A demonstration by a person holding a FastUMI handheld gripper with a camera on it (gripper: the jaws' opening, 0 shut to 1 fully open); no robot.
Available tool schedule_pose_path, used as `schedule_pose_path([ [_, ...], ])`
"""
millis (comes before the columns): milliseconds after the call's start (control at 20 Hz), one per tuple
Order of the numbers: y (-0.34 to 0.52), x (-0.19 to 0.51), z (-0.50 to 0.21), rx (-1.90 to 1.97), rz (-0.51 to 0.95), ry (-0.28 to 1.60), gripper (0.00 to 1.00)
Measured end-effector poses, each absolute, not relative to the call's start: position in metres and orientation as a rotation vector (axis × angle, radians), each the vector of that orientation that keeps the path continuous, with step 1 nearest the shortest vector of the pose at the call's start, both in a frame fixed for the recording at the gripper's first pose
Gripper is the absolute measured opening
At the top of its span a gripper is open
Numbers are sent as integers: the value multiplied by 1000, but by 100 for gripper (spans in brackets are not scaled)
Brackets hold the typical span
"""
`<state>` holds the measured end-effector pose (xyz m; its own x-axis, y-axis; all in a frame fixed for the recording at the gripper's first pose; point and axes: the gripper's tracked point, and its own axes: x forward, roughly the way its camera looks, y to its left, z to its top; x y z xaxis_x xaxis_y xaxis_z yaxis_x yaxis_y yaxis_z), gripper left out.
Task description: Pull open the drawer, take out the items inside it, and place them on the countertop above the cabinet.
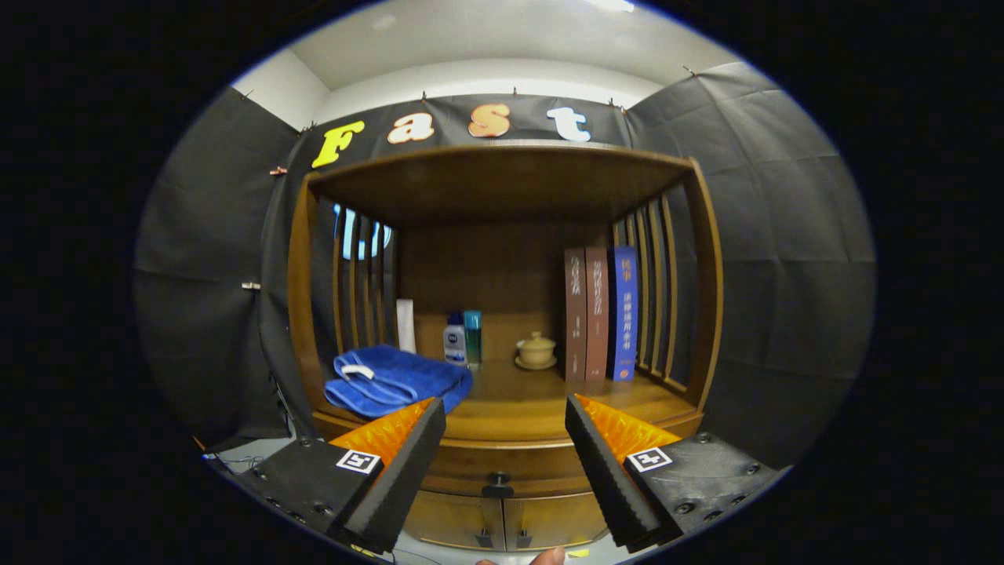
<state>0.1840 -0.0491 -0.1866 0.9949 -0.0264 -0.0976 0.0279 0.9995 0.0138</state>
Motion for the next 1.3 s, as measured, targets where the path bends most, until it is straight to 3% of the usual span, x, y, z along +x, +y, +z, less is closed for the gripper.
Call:
schedule_pose_path([
  [300, -52, 211, -287, 12, -28, 212, 99],
  [650, -40, 226, -338, 52, -39, 263, 98],
  [750, -40, 230, -350, 68, -52, 283, 94],
  [900, -46, 233, -359, 52, -79, 296, 64],
  [1000, -46, 233, -353, 63, -77, 288, 51],
  [1150, -47, 237, -360, 52, -63, 274, 44],
  [1200, -48, 237, -359, 34, -61, 280, 36],
  [1250, -47, 236, -360, 22, -63, 278, 36],
  [1300, -47, 236, -359, 24, -61, 282, 26],
])
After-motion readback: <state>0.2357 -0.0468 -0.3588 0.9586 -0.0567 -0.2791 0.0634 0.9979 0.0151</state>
